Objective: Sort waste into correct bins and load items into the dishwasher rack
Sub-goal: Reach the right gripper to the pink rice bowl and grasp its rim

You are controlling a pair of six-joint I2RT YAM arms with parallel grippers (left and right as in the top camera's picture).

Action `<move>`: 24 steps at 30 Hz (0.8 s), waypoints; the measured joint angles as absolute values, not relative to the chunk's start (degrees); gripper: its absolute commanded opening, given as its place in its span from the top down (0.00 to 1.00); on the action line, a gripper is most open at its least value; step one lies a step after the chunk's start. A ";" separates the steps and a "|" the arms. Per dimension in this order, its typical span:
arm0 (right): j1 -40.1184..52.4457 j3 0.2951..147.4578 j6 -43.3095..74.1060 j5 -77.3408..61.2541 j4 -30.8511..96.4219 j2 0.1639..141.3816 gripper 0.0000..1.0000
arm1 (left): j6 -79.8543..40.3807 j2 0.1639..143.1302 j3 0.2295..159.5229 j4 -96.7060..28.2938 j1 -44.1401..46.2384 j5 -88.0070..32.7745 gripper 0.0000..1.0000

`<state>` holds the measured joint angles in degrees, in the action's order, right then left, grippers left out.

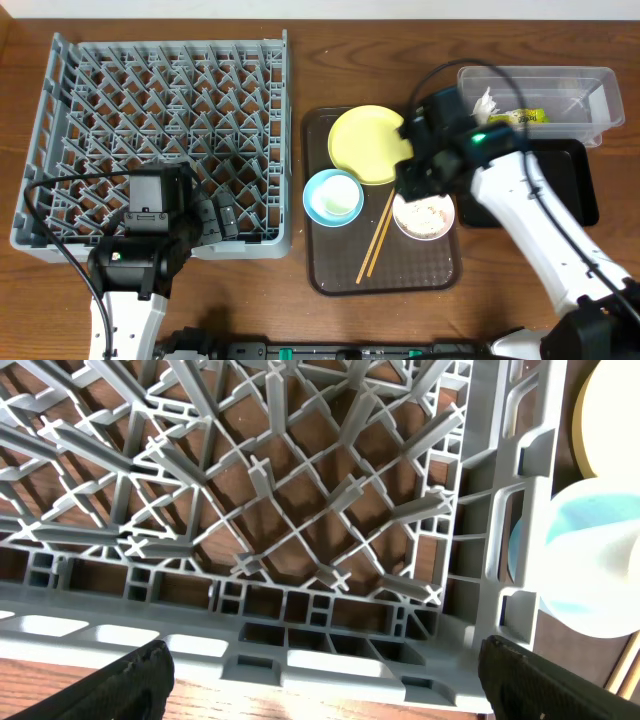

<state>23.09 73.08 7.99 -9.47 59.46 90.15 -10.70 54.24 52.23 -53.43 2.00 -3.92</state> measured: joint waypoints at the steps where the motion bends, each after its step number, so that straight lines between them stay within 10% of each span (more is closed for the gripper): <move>1: 24.53 72.07 8.58 -8.56 58.92 90.15 0.55 | -10.70 54.24 52.23 -53.45 2.00 -3.92 0.02; 14: 33.50 56.47 18.46 1.26 44.12 90.17 0.70 | -10.70 54.24 52.23 -53.45 2.00 -3.92 0.02; 24: 33.65 50.96 21.65 3.09 38.26 90.17 0.99 | -10.70 54.24 52.23 -53.45 2.00 -3.92 0.02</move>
<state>33.65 50.96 21.65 3.09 38.26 90.17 -10.70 54.24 52.23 -53.45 2.00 -3.92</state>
